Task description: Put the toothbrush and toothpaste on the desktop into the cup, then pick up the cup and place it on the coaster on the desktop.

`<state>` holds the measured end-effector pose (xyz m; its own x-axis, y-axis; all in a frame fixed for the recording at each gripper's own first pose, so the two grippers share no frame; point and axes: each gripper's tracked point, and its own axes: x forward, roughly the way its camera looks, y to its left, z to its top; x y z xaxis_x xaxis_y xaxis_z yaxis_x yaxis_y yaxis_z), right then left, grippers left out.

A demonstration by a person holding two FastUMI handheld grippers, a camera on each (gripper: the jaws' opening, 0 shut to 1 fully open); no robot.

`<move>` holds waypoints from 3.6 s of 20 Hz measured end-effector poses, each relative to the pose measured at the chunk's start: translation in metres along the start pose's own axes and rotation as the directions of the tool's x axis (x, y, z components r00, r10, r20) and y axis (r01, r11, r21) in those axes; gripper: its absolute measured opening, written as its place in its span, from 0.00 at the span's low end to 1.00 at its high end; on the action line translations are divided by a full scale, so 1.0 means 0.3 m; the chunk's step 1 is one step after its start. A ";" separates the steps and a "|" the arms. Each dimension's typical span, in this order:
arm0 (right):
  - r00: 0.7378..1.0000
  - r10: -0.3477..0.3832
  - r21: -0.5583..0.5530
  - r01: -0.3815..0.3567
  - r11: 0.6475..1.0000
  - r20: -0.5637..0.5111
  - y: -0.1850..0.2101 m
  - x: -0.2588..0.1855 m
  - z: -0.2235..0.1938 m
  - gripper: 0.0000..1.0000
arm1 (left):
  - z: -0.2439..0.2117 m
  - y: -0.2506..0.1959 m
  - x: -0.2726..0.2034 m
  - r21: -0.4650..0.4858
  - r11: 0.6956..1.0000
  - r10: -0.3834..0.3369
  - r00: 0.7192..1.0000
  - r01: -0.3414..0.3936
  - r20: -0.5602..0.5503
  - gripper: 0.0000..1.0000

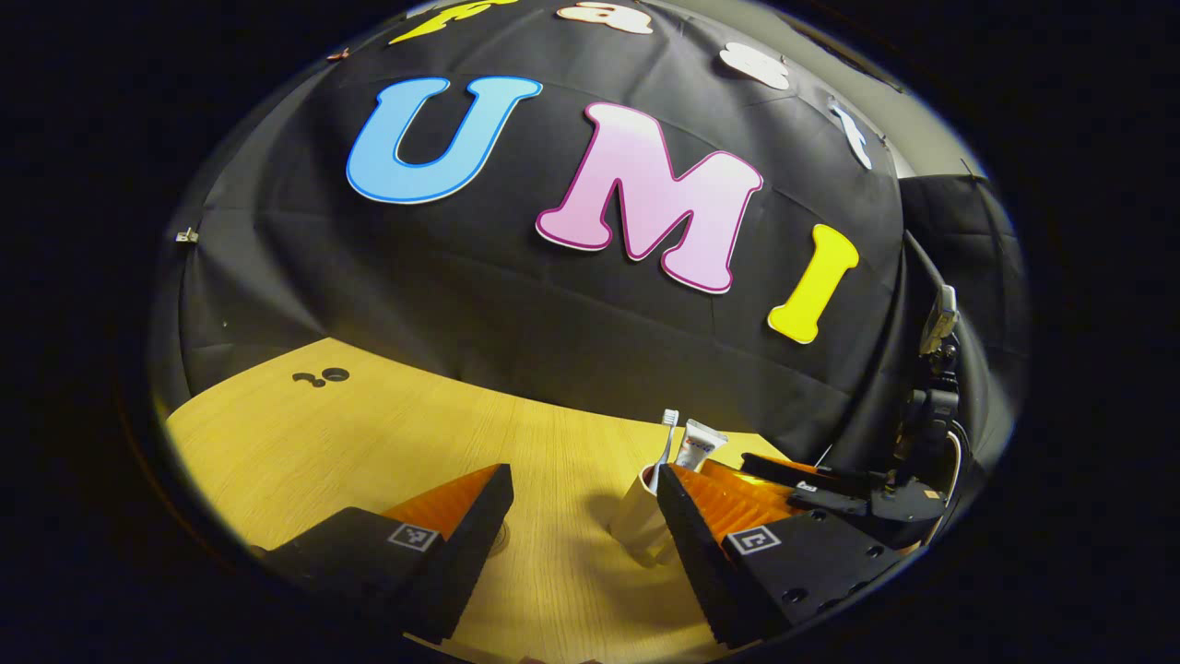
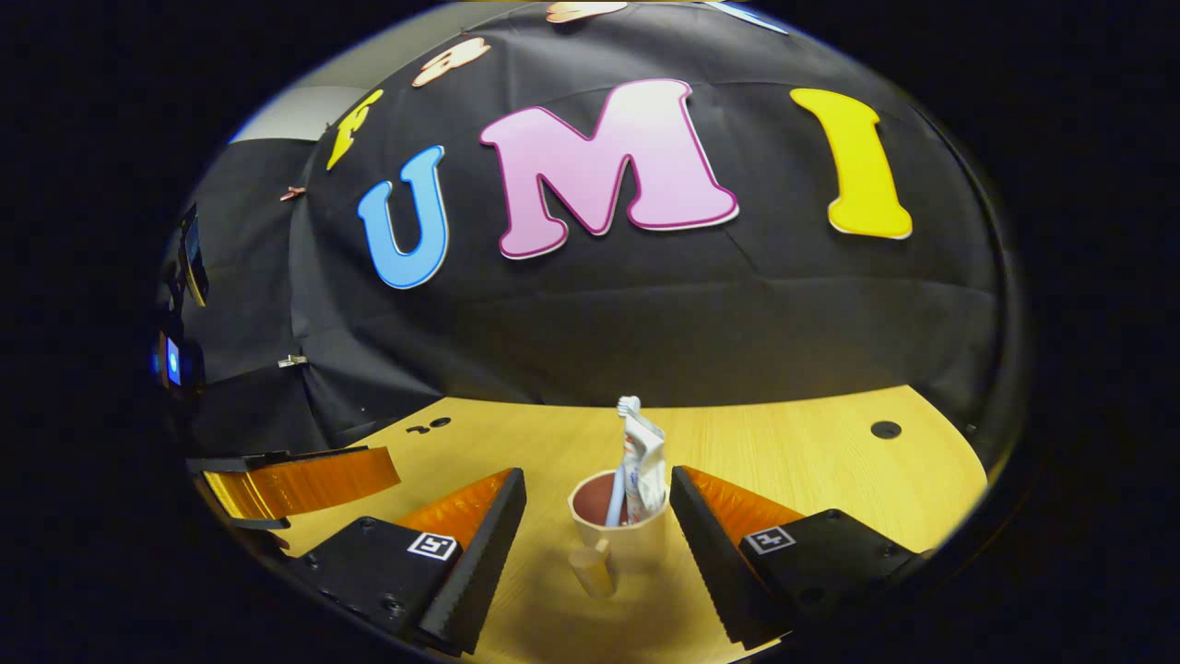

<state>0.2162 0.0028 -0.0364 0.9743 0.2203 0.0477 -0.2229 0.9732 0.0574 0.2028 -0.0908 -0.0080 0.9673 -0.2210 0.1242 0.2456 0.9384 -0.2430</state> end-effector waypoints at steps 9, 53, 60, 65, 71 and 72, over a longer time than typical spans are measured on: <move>0.872 0.039 0.301 0.126 0.945 -0.489 -0.015 -0.024 -0.054 0.96 | 0.019 0.095 -0.165 -0.008 0.994 0.108 0.993 -0.108 -0.038 0.97; 0.349 -0.144 -0.114 0.106 0.988 -0.926 0.014 0.101 -0.488 0.32 | -0.151 0.329 -0.641 -0.069 0.942 0.301 0.917 -0.329 -0.261 0.98; 0.411 -0.137 -0.097 0.118 0.988 -0.901 0.031 0.119 -0.455 0.29 | -0.161 0.333 -0.655 -0.062 0.943 0.299 0.915 -0.327 -0.272 0.98; 0.451 -0.154 -0.126 0.091 0.988 -0.879 0.047 0.125 -0.413 0.29 | -0.177 0.330 -0.653 -0.058 0.946 0.292 0.914 -0.319 -0.281 0.98; 0.488 -0.126 -0.141 0.006 0.990 -0.864 0.204 0.166 -0.371 0.29 | -0.210 0.331 -0.660 -0.042 0.952 0.277 0.913 -0.303 -0.298 0.98; 0.491 -0.118 -0.142 -0.011 0.990 -0.863 0.242 0.178 -0.372 0.29 | -0.218 0.335 -0.663 -0.041 0.952 0.277 0.912 -0.303 -0.302 0.98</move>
<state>0.2558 0.0927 -0.1409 0.5341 0.0511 -0.8439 -0.2269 0.9702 -0.0849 0.0390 0.0302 -0.1200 0.9693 -0.0221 -0.2447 -0.0562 0.9496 -0.3084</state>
